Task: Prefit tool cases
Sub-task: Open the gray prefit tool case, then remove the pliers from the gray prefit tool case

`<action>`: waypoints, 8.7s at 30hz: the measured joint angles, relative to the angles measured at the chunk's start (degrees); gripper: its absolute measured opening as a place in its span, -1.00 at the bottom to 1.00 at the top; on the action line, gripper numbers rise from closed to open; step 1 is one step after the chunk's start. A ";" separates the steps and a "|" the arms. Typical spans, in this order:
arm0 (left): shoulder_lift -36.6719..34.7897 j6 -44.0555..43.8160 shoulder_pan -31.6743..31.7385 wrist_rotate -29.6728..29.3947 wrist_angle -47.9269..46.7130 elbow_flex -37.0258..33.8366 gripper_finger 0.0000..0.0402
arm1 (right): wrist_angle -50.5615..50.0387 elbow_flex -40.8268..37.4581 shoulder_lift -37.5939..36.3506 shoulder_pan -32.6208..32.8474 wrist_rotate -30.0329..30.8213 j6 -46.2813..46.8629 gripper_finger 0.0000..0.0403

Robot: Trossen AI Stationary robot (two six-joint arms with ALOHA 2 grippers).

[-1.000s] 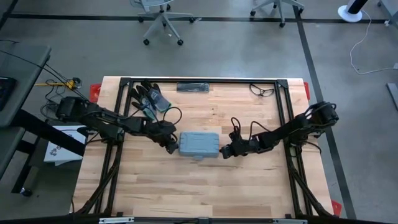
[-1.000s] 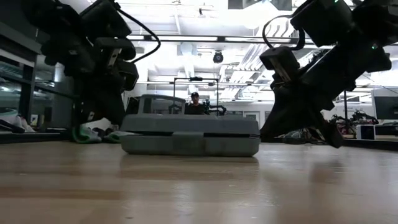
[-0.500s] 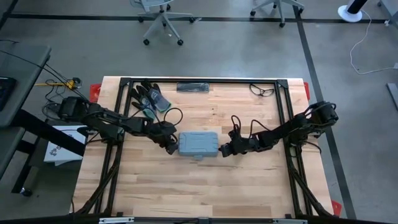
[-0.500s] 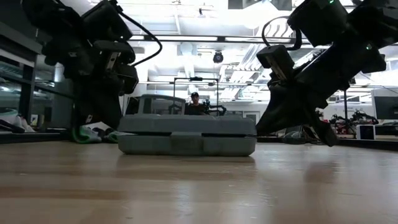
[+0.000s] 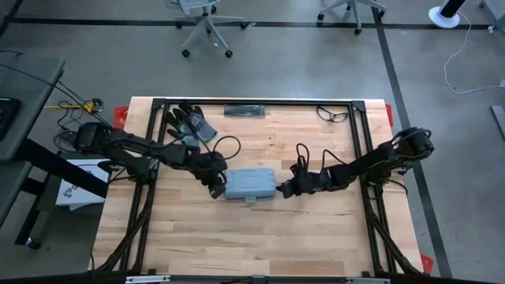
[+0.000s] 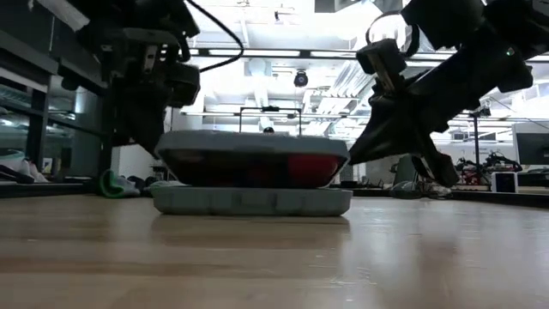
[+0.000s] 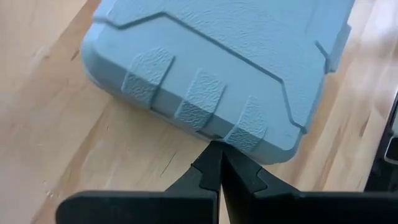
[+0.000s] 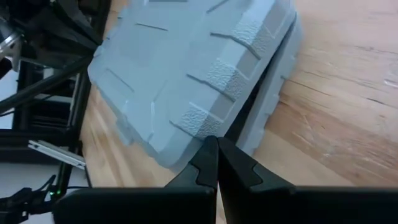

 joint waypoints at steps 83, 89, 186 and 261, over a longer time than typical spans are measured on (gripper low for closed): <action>17.88 48.02 27.24 -11.19 -15.30 23.79 -1.00 | -9.30 0.50 -5.09 0.77 11.84 4.64 -1.00; 17.83 55.27 27.22 -19.24 -28.83 25.43 -1.00 | -7.81 0.39 -1.79 8.67 15.45 13.22 -1.00; 42.44 59.99 28.99 12.40 -41.82 53.47 -1.00 | -26.04 20.79 5.29 -1.55 12.94 -2.41 -1.00; 22.82 38.52 16.63 -4.68 -2.72 37.63 -1.00 | -50.51 20.83 -13.18 -33.05 -16.55 -40.26 -1.00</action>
